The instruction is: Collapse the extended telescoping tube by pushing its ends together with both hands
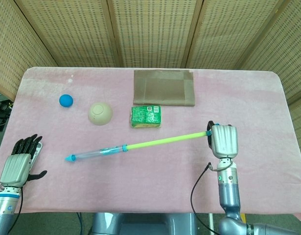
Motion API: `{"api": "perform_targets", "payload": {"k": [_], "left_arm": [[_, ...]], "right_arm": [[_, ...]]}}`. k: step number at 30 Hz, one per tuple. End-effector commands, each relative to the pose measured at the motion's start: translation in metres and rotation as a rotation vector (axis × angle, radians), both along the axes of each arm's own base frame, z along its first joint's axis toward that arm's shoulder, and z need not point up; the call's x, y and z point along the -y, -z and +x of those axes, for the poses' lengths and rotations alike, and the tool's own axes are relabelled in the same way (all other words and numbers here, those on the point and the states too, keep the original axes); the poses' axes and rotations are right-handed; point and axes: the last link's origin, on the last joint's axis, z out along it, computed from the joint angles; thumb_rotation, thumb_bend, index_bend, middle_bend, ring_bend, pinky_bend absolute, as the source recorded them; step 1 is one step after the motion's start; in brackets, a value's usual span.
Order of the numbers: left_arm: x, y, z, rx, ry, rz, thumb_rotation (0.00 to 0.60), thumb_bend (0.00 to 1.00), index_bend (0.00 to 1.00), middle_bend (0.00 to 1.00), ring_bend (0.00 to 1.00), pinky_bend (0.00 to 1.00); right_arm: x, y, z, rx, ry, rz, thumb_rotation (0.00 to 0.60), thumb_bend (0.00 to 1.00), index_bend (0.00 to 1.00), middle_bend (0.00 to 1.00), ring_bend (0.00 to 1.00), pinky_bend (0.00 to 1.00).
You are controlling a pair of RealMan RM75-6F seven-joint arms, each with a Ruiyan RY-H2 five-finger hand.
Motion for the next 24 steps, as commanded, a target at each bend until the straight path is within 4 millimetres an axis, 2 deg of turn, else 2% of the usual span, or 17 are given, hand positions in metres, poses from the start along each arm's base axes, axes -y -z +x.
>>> {"api": "perform_targets", "payload": {"k": [1,2,3,5,6,8,10,13,18,24], "left_arm": [[-0.006,0.006,0.001,-0.021,-0.015,-0.011,0.600,0.12,0.06,0.00,0.01,0.05],[-0.007,0.007,0.001,-0.026,-0.021,-0.013,0.600,0.12,0.08,0.01,0.03,0.08],[-0.009,0.009,0.001,-0.030,-0.026,-0.014,0.600,0.14,0.12,0.08,0.09,0.16],[-0.012,0.011,0.003,-0.031,-0.033,-0.012,0.600,0.18,0.22,0.30,0.31,0.36],[-0.014,0.012,0.004,-0.028,-0.034,-0.006,0.600,0.21,0.28,0.47,0.46,0.48],[-0.019,0.016,0.007,-0.013,-0.038,0.007,0.600,0.25,0.37,0.66,0.64,0.63],[-0.023,0.018,0.009,-0.002,-0.042,0.015,0.600,0.28,0.42,0.79,0.75,0.72],[-0.032,0.021,0.011,-0.012,-0.054,0.019,0.600,0.29,0.43,0.85,0.81,0.77],[-0.053,0.032,0.020,0.000,-0.115,-0.035,0.600,0.30,0.39,0.87,0.82,0.78],[-0.063,0.038,0.026,-0.010,-0.160,-0.081,0.600,0.30,0.34,0.87,0.82,0.78]], "right_arm": [[0.003,0.000,0.006,0.000,0.011,-0.009,0.600,0.65,0.83,1.00,1.00,0.69],[0.003,0.000,0.006,0.000,0.014,-0.009,0.600,0.65,0.83,1.00,1.00,0.69],[0.003,0.000,0.007,0.000,0.016,-0.008,0.600,0.65,0.83,1.00,1.00,0.69],[0.004,0.001,0.007,0.001,0.018,-0.009,0.600,0.65,0.83,1.00,1.00,0.69],[0.004,0.001,0.007,0.001,0.019,-0.009,0.600,0.65,0.83,1.00,1.00,0.69],[0.004,0.002,0.007,0.003,0.024,-0.007,0.600,0.65,0.83,1.00,1.00,0.69],[0.005,0.002,0.006,0.001,0.028,-0.008,0.600,0.65,0.83,1.00,1.00,0.69],[0.005,0.003,0.006,0.003,0.031,-0.006,0.600,0.65,0.83,1.00,1.00,0.69],[0.006,0.004,0.011,0.001,0.025,-0.010,0.600,0.65,0.83,1.00,1.00,0.69],[0.005,0.005,0.012,-0.001,0.033,-0.005,0.600,0.65,0.83,1.00,1.00,0.69]]}}
